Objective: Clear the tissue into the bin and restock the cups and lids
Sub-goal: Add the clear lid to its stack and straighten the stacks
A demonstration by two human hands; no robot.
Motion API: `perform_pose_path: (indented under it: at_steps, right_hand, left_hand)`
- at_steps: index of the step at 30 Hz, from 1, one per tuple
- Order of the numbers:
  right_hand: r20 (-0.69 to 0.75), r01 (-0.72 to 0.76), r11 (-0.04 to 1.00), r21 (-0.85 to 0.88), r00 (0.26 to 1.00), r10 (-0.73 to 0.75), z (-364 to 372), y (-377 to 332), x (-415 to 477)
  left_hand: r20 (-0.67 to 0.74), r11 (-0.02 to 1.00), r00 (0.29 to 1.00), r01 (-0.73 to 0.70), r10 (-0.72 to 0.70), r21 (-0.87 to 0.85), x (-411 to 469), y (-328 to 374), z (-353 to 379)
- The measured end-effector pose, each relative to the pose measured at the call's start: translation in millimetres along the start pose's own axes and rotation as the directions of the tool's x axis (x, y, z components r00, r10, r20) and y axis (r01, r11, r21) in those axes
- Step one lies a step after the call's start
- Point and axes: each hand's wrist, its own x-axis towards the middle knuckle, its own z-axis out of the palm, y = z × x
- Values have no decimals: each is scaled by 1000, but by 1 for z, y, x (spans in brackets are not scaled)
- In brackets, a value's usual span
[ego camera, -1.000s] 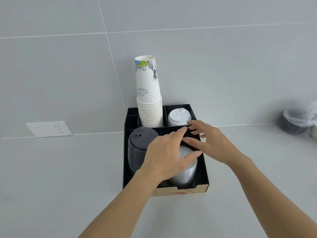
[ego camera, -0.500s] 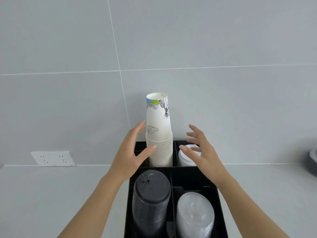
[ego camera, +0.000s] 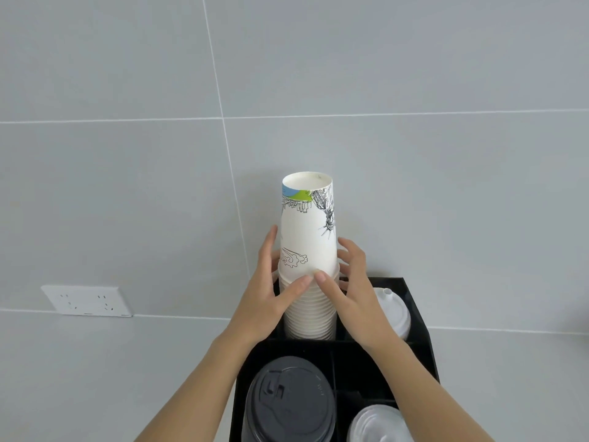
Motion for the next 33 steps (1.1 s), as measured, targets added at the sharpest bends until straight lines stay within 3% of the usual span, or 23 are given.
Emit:
perform_pose_path:
  at_steps: [18, 28, 33]
  right_hand:
    - [0, -10, 993, -114, 1000, 10, 4, 6, -3]
    - [1, -18, 989, -149, 1000, 18, 1, 5, -5]
    - [-137, -1, 988, -157, 990, -21, -5, -4, -17]
  left_hand:
    - [-57, 999, 998, -17, 14, -41, 3, -11, 1]
    - [-18, 1000, 1000, 1, -1, 2, 1, -5, -2]
    - [-70, 999, 997, 42, -40, 18, -16, 2, -15]
